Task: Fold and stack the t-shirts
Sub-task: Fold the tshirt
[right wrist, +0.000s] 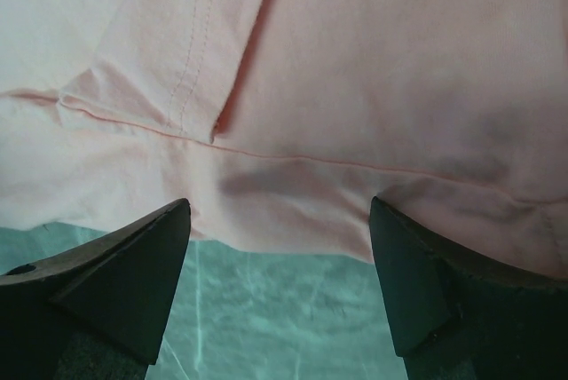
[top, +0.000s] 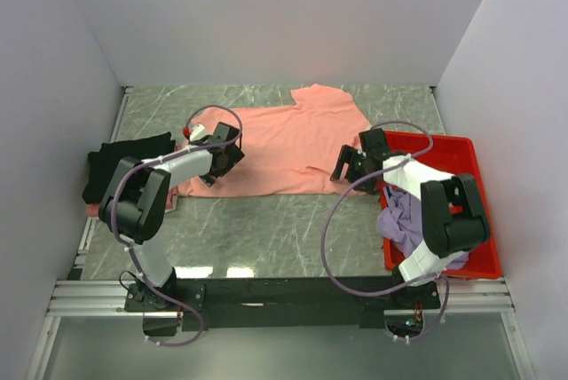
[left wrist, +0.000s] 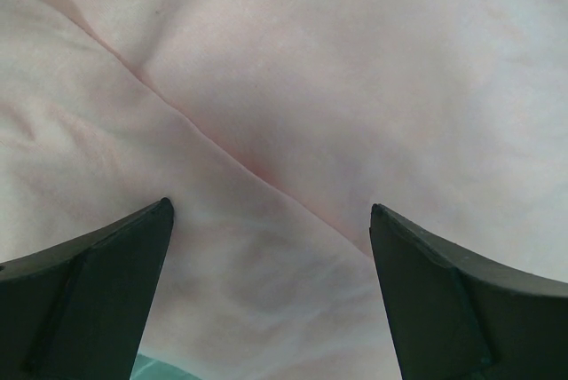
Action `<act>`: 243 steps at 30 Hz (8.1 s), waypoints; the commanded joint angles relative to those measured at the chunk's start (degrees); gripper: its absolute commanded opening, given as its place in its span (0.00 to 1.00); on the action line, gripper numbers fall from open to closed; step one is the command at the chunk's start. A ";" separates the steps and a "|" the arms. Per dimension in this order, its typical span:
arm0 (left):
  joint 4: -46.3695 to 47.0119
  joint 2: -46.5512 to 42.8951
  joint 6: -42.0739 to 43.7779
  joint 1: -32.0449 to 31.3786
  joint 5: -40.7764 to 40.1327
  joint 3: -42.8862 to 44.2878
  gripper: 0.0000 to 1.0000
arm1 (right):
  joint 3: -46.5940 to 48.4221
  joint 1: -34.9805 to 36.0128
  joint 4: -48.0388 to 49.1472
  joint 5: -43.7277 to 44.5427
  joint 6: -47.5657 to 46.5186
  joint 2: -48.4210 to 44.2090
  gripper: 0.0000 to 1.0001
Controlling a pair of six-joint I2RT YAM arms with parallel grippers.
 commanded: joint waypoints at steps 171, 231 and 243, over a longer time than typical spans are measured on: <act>-21.48 25.45 6.35 18.54 -2.10 37.28 0.61 | 24.39 2.30 -14.11 7.03 -4.40 6.12 0.85; -6.36 22.37 22.25 20.74 -0.60 38.77 0.01 | 50.51 -0.87 -14.90 12.13 -5.20 30.90 0.86; -3.12 21.58 24.01 20.74 1.50 36.76 0.01 | 30.29 -1.04 -14.99 13.01 -0.37 21.86 0.86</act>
